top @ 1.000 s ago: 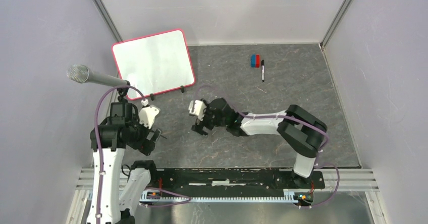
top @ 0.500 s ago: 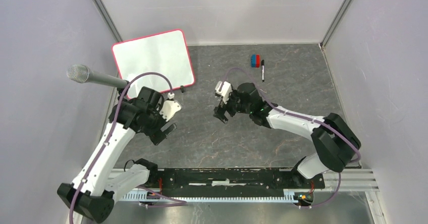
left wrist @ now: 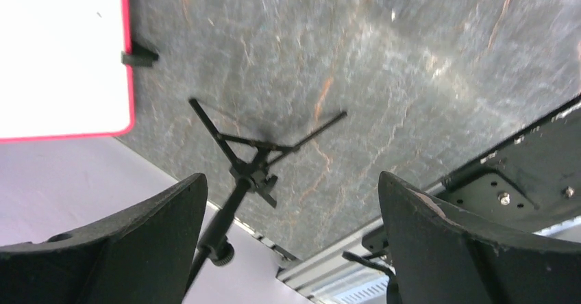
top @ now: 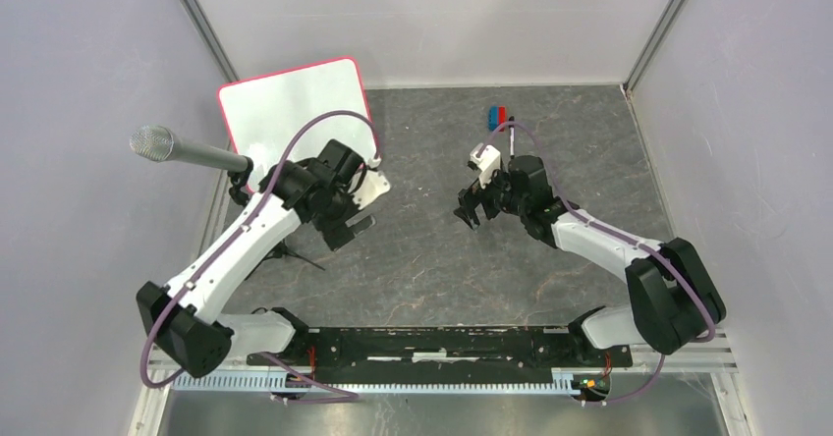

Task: Write a sentence on the whiteboard
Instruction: Move the whiteboard to the center of the board.

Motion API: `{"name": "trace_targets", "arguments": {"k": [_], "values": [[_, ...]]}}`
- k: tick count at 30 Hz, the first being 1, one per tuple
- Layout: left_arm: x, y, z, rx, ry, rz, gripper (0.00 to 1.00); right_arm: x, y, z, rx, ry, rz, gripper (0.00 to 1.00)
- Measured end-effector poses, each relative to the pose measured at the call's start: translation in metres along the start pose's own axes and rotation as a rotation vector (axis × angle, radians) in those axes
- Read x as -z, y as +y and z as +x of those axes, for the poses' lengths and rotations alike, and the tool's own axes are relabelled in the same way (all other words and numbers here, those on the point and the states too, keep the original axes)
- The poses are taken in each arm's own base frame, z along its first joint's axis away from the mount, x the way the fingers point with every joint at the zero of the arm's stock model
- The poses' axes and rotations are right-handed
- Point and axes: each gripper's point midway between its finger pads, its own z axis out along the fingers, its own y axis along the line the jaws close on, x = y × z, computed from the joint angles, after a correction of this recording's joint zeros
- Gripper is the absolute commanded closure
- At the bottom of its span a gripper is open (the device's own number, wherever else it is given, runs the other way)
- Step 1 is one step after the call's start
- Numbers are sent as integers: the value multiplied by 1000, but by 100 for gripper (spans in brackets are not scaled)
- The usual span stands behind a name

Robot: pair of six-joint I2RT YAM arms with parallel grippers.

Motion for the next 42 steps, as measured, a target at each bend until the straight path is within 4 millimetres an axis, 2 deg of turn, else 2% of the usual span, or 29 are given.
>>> {"name": "trace_targets", "arguments": {"k": [5,9,13,18,21,25,30,35,42], "values": [[1,17,-48,-16,-44,-52,0,-10,-5,1,-38,15,16,2],[-9,41,-71,-104,-25,-133,0,-11,-13,2,-60,21,31,3],[-25,47,-74,-268,-1,-139,2,1,-37,3,-104,4,61,4],[-38,44,-85,-534,-37,-91,6,31,-71,-6,-144,-44,118,4],[-53,41,-91,-719,-49,-48,9,48,-79,-10,-149,-76,139,3],[-80,42,-90,-924,-31,14,15,66,-82,-7,-161,-97,152,3],[-114,57,-89,-1112,-8,75,22,76,-83,-4,-179,-105,154,3],[-139,65,-87,-1249,-10,122,30,85,-80,-6,-173,-126,161,2],[-168,70,-99,-1406,-31,113,38,92,-82,-2,-181,-130,179,2]]}}
